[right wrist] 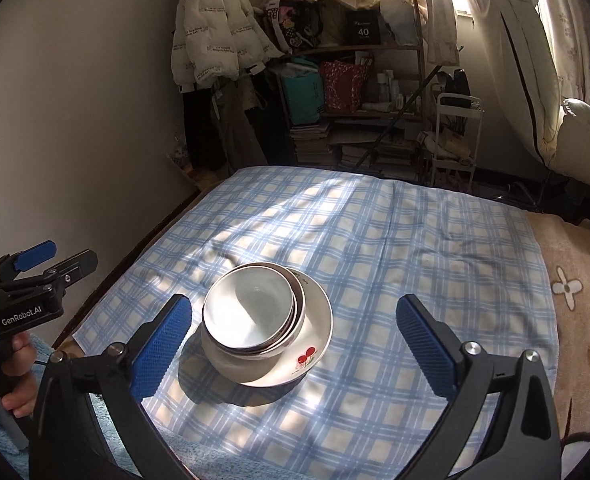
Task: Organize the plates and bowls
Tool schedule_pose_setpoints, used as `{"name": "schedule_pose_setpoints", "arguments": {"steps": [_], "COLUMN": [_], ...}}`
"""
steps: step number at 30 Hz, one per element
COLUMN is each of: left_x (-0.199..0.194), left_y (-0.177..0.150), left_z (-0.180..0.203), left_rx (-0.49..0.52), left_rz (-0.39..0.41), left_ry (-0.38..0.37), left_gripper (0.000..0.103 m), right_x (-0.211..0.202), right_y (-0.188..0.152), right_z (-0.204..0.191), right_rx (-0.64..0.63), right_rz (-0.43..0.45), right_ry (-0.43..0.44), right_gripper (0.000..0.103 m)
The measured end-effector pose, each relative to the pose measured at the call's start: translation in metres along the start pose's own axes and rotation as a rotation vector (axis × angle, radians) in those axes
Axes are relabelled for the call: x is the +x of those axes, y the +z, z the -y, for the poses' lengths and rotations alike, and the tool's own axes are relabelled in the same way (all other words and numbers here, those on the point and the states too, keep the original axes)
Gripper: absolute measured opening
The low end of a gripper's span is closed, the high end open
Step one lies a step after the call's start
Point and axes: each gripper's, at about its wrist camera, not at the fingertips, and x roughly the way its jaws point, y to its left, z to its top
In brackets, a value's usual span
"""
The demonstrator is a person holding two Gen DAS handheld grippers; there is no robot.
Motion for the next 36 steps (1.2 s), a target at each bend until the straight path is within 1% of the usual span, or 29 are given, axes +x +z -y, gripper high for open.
{"name": "schedule_pose_setpoints", "arguments": {"steps": [3, 5, 7, 11, 14, 17, 20, 25, 34, 36], "left_x": [-0.005, -0.008, -0.01, -0.017, -0.015, -0.01, -0.004, 0.001, 0.01, 0.012], "left_y": [-0.009, -0.014, -0.018, -0.023, -0.025, -0.028, -0.029, -0.031, -0.029, -0.029], "left_z": [-0.001, -0.001, 0.002, 0.01, 0.01, 0.009, 0.009, 0.012, 0.015, 0.015], "left_rx": [-0.014, -0.012, 0.005, 0.051, 0.04, 0.036, 0.039, 0.053, 0.057, 0.05], "left_rz": [0.048, 0.071, 0.094, 0.151, 0.142, 0.129, 0.11, 0.114, 0.1, 0.101], "left_ry": [0.034, 0.044, 0.045, 0.081, 0.072, 0.084, 0.074, 0.059, 0.042, 0.05], "left_gripper": [0.095, 0.095, 0.095, 0.095, 0.095, 0.095, 0.095, 0.095, 0.095, 0.095], "right_x": [-0.007, -0.011, -0.013, -0.012, -0.009, -0.007, -0.005, -0.005, 0.0, 0.001], "right_y": [-0.005, -0.007, -0.009, -0.014, -0.016, -0.018, -0.019, -0.019, -0.019, -0.019], "right_z": [0.001, 0.002, 0.004, 0.003, 0.0, 0.004, 0.009, 0.011, 0.019, 0.02], "right_rx": [-0.001, -0.003, -0.004, -0.021, -0.042, -0.024, -0.008, -0.003, 0.03, 0.04], "right_rz": [0.041, 0.068, 0.085, 0.125, 0.138, 0.134, 0.134, 0.148, 0.141, 0.137], "right_ry": [-0.017, -0.031, -0.042, -0.075, -0.099, -0.1, -0.107, -0.131, -0.129, -0.128], "right_gripper": [0.103, 0.103, 0.103, 0.103, 0.103, 0.103, 0.103, 0.103, 0.103, 0.103]}}
